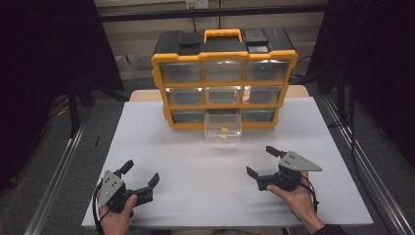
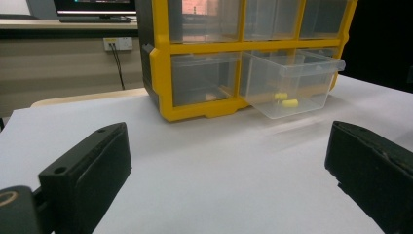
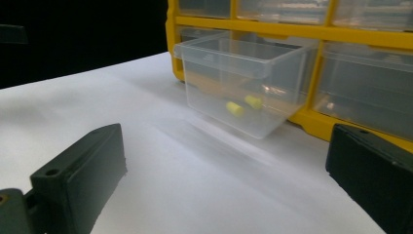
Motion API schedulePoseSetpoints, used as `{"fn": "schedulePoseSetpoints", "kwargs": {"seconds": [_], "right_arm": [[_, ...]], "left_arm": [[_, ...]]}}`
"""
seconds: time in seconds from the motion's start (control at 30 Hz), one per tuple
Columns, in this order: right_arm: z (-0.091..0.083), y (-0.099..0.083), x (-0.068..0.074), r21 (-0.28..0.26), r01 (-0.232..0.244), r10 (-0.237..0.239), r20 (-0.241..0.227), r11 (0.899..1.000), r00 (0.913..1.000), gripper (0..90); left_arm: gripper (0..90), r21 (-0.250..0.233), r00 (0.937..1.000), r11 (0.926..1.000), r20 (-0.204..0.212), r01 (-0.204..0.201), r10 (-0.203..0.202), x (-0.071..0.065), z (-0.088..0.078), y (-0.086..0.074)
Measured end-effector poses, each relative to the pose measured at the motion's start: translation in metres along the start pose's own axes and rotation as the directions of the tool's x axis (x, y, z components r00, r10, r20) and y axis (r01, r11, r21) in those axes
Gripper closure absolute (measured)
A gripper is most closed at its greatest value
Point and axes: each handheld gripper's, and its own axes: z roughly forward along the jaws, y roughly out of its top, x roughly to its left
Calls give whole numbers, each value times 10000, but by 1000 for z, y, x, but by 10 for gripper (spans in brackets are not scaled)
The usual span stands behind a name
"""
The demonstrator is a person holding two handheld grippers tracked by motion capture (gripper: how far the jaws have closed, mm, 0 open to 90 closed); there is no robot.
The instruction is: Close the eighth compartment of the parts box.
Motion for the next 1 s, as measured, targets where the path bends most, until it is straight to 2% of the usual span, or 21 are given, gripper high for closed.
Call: {"fn": "schedulePoseSetpoints", "kwargs": {"seconds": [0.47,1.0], "right_arm": [[34,7,11,201,122,-108,-694,9997,9975,65],[57,20,16,160,291,-267,-1308,9994,9910,184]], "left_arm": [[31,-12,10000,10000,-29,62,-62,0,0,0],[31,-82,10000,9999,-11,81,-81,1,-1,0]]}}
